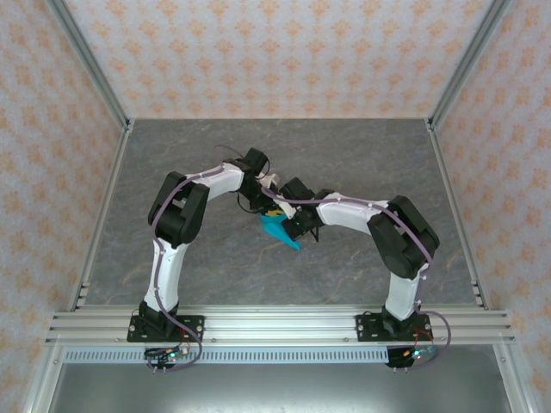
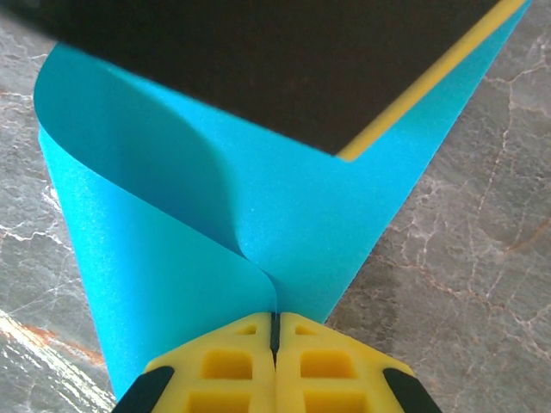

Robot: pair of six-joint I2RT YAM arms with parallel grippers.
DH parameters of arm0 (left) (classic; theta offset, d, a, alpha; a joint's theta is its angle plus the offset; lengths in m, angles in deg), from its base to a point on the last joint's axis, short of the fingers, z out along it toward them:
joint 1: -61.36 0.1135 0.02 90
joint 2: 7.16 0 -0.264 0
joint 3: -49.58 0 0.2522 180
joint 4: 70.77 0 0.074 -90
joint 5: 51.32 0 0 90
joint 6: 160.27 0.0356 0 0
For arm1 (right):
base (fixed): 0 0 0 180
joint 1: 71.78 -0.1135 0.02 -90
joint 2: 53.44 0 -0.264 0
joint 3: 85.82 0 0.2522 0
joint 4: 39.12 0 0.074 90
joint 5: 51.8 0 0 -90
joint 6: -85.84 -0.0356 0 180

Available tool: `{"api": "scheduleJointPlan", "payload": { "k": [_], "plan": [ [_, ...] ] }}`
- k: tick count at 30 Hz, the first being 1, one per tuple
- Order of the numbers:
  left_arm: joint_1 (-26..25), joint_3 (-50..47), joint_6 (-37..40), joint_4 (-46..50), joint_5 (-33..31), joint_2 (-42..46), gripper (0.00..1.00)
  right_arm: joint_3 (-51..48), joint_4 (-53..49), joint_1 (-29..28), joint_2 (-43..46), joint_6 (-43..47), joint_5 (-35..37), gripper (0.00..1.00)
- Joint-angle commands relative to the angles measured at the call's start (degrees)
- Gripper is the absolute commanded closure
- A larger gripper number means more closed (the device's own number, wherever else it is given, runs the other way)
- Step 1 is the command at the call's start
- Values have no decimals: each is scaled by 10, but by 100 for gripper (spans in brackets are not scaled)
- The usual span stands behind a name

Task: Fold a paper plane with a square sheet of paper (fold left side to right side)
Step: Third fold the triangle at the center of the table.

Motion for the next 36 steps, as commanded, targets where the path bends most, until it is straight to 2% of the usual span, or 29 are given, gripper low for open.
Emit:
{"api": "scheduleJointPlan", "payload": {
  "k": [1,9,19,24,30,36],
  "plan": [
    [-8,-10,7,34,-16,-6,80,0,-14,-19,-22,22,9,100],
    [6,43,14,68,-10,-1,70,2,-29,-24,-28,33,11,100],
    [44,110,16,100,19,-18,65,6,-31,-28,-34,36,5,100],
    [69,93,14,91,10,9,65,9,-32,-28,-35,35,0,100],
    [88,30,17,79,2,63,71,9,-30,-28,-35,32,2,100],
    [78,-93,-13,11,42,132,84,12,-29,-26,-37,27,-2,100]
  ]
}}
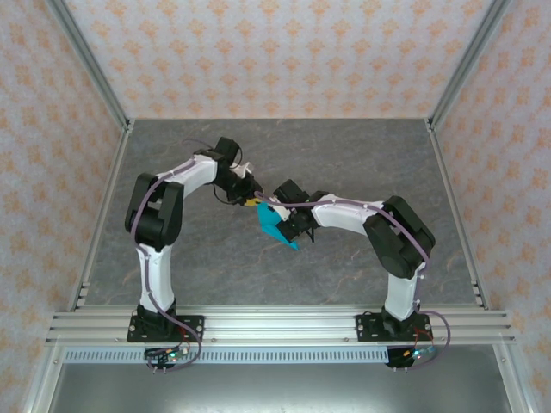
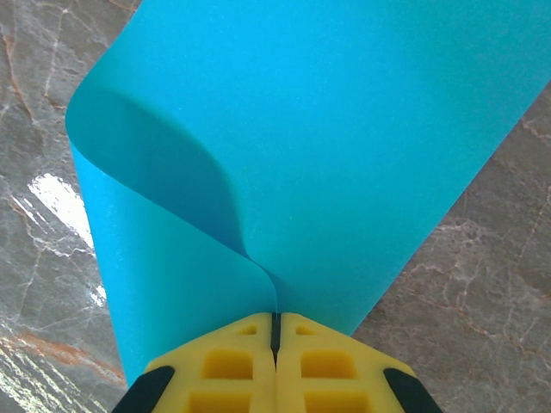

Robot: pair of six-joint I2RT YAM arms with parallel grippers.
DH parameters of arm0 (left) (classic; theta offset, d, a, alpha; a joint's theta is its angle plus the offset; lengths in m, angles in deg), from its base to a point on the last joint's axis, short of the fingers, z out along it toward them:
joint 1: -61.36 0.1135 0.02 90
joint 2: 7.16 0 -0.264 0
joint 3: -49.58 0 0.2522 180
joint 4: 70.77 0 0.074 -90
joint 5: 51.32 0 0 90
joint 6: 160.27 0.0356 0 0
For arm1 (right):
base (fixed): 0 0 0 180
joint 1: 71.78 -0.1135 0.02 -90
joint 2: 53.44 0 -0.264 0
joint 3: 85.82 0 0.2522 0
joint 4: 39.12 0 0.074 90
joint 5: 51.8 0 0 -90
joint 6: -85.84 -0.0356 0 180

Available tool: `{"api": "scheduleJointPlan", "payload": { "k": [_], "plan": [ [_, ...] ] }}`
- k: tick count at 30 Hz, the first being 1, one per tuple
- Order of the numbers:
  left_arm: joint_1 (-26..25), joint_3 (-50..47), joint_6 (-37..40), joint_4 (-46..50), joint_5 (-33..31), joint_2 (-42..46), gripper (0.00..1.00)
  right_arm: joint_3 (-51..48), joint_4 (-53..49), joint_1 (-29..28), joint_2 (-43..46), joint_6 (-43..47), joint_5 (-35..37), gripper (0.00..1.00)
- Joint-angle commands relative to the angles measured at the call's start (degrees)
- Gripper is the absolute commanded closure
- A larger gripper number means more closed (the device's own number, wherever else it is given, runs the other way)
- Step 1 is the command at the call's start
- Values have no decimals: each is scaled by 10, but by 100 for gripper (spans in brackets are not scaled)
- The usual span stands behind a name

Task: Fold a paper plane with a square sheet of paper (fold left side to right side)
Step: Third fold the triangle at the center of the table.

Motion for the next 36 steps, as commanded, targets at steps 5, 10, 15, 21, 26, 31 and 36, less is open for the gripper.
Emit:
{"api": "scheduleJointPlan", "payload": {
  "k": [5,10,15,21,26,31,36],
  "plan": [
    [-50,-97,-28,-65,52,55,89,2,-41,-5,-24,0,-13,100],
    [-78,-118,-48,-98,42,44,90,2,-44,-5,-25,0,-12,100],
    [-81,-122,-48,-102,29,34,90,3,-47,-5,-25,-1,-13,100],
    [-82,-128,-45,-93,14,25,90,4,-48,-5,-26,-2,-12,100],
    [-81,-139,-39,-84,-10,20,90,7,-49,-5,-28,-2,-14,100],
    [-82,-143,-38,-87,-19,13,90,9,-49,-5,-28,-3,-17,100],
    [-81,-141,-37,-86,-31,5,90,12,-47,-3,-22,-9,-25,100]
  ]
}}
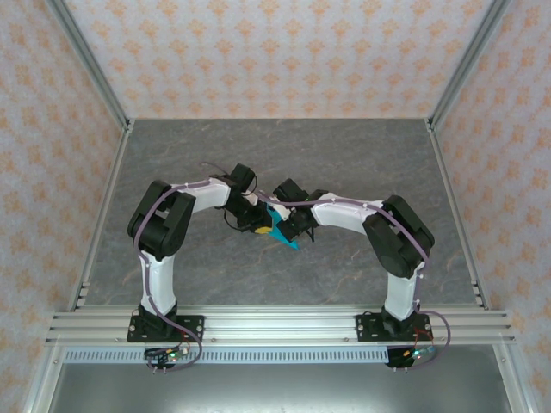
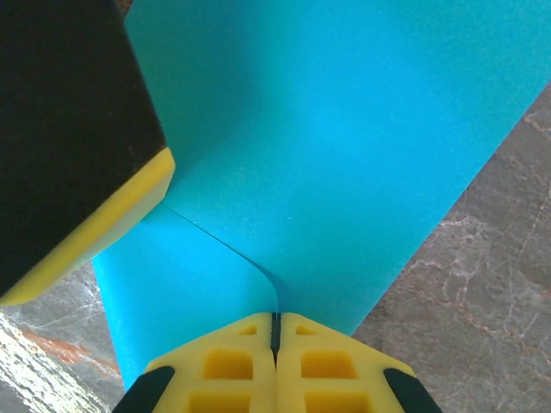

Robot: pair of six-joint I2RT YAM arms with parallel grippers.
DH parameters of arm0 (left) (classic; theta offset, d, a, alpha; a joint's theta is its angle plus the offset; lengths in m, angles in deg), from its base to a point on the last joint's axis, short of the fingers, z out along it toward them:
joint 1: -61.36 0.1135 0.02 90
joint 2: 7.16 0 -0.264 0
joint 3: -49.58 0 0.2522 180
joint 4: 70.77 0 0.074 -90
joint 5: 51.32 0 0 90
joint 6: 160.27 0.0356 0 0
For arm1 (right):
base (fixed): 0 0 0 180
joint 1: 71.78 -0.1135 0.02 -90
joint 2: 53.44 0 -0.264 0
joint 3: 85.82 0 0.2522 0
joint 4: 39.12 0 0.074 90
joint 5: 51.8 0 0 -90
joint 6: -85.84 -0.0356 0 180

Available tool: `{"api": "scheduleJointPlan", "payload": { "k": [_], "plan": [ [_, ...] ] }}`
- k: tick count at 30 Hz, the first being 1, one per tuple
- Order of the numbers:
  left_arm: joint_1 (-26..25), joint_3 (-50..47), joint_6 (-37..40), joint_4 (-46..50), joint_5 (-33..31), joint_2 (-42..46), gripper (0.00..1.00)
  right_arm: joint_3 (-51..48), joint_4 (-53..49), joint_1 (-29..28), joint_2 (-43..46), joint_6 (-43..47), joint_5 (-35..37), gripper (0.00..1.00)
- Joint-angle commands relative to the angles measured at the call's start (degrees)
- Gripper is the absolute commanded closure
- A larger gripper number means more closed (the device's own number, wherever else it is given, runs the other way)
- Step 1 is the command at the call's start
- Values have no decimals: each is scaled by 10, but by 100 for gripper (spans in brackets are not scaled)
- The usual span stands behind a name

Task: Fold a paper plane with a square sheet of paper (fold left side to right side)
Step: Third fold the triangle at the center of the table.

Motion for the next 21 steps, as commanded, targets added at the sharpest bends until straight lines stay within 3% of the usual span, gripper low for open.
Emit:
{"api": "scheduleJointPlan", "payload": {
  "k": [1,5,14,18,21],
  "plan": [
    [-3,-7,8,5,-29,-16,90,4,-31,-3,-13,-8,-25,100],
    [-3,-11,8,4,-35,-28,90,15,-22,12,16,-35,-40,97],
    [-3,-11,9,3,-38,-35,90,19,-35,52,91,-103,-62,64],
    [-3,-8,7,3,-36,-32,90,7,-47,53,106,-136,-126,64],
    [-3,-6,7,5,-36,-29,90,-9,-37,53,102,-182,-225,70]
  ]
}}
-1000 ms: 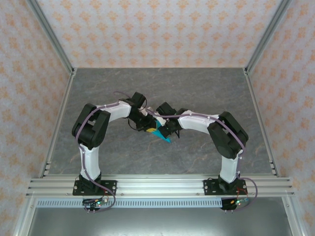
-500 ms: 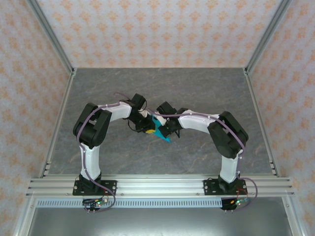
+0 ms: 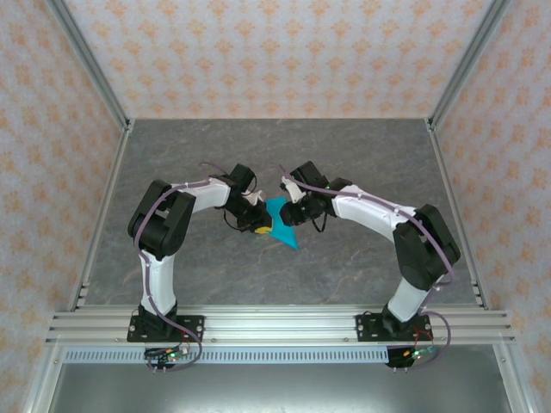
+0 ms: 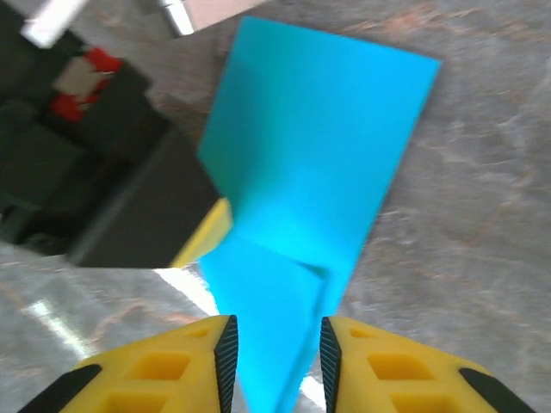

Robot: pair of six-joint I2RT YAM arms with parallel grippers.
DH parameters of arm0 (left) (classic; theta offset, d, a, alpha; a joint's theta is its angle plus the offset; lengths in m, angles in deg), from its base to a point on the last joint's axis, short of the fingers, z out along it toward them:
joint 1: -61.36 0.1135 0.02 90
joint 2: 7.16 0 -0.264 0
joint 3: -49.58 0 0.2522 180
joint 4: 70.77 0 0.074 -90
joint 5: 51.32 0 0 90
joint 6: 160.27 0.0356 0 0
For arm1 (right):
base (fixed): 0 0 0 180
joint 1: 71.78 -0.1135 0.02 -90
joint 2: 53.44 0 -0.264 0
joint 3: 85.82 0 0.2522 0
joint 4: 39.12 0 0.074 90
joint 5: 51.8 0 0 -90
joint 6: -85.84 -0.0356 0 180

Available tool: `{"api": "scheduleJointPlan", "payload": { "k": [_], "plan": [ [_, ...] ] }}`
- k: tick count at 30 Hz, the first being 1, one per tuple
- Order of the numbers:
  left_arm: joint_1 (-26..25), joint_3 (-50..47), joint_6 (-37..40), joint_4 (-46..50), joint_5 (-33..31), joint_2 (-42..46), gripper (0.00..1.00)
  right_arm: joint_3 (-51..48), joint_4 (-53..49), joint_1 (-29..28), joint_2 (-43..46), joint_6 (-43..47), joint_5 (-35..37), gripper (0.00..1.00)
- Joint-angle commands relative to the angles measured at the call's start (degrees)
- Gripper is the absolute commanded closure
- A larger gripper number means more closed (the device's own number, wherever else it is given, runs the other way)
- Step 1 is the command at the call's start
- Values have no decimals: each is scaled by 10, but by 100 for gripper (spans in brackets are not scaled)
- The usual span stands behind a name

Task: Fold a paper plane with a square sheet of paper (fold left side to right side)
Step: Third fold the triangle at the center of the table.

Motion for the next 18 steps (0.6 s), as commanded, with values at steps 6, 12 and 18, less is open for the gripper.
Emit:
{"api": "scheduleJointPlan", "payload": {
  "k": [6,12,18],
  "plan": [
    [-3,0,3,4,-30,-23,90,-36,19,-1,-22,-122,-145,74],
    [-4,22,1,9,-23,-18,90,-26,13,-2,-54,-121,-161,75],
    [-5,34,1,14,-24,-18,90,-24,-4,-2,-69,-121,-135,75]
  ]
}}
